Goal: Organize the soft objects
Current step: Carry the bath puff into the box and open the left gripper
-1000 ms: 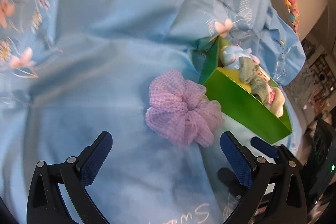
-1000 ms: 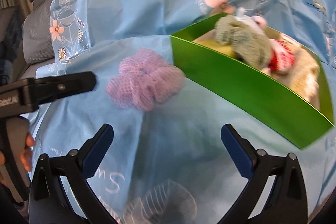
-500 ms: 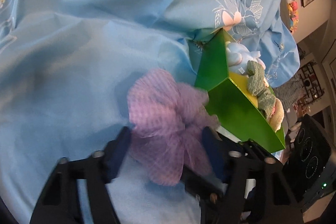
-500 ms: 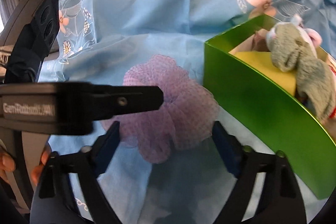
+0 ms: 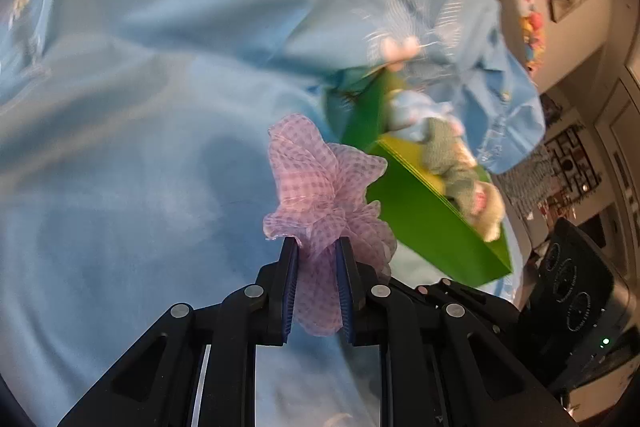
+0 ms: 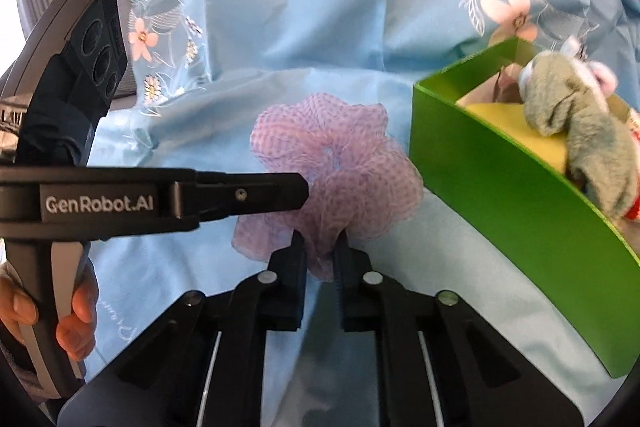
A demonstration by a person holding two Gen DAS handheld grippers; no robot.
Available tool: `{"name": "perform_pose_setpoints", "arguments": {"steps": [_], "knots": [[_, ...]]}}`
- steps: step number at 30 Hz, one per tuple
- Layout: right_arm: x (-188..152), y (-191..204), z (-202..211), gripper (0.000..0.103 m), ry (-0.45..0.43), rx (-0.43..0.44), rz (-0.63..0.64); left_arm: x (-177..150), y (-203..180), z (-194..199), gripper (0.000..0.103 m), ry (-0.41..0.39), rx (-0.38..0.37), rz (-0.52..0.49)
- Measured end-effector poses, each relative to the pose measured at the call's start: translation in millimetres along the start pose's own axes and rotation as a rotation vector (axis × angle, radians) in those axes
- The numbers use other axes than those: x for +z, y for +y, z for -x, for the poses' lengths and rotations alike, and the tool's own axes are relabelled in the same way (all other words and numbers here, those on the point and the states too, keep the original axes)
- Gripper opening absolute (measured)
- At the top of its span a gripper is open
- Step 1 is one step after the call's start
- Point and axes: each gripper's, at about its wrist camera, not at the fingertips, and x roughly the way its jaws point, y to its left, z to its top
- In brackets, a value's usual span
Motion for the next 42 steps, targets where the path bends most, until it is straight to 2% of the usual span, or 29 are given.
{"name": "perform_pose_setpoints", "arguments": {"steps": [8,12,16,22,30,32,34,35,36,38,40,42], "knots": [[12,-4,65,0.011,-0.154,-0.014,-0.006,16,-72,33,0.018,-0.075,-0.026,-0.151],[20,-21,96,0.011,-0.221,-0.057,-0.025,28,-113,27,0.018,-0.077,-0.033,-0.232],[23,-53,122,0.011,-0.261,-0.117,-0.063,43,-153,5,0.018,-0.051,-0.053,-0.303],[26,-104,128,0.012,-0.250,-0.183,-0.140,61,-185,-48,0.018,0.042,-0.063,-0.322],[28,-150,97,0.017,-0.160,-0.245,-0.217,67,-188,-106,0.018,0.123,0.015,-0.298],[27,-157,90,0.022,-0.135,-0.252,-0.233,66,-185,-115,0.018,0.137,0.038,-0.291],[26,-161,86,0.039,-0.120,-0.262,-0.248,66,-182,-120,0.019,0.143,0.066,-0.287],[25,-161,86,0.043,-0.118,-0.266,-0.248,66,-180,-120,0.019,0.146,0.074,-0.287],[24,-162,85,0.048,-0.118,-0.273,-0.250,66,-179,-121,0.020,0.150,0.077,-0.286],[23,-163,86,0.050,-0.116,-0.272,-0.252,65,-178,-119,0.036,0.148,0.107,-0.296],[22,-161,89,0.053,-0.115,-0.278,-0.255,64,-180,-113,0.067,0.133,0.125,-0.314],[20,-157,94,0.056,-0.121,-0.287,-0.253,62,-182,-106,0.079,0.114,0.135,-0.333]]}}
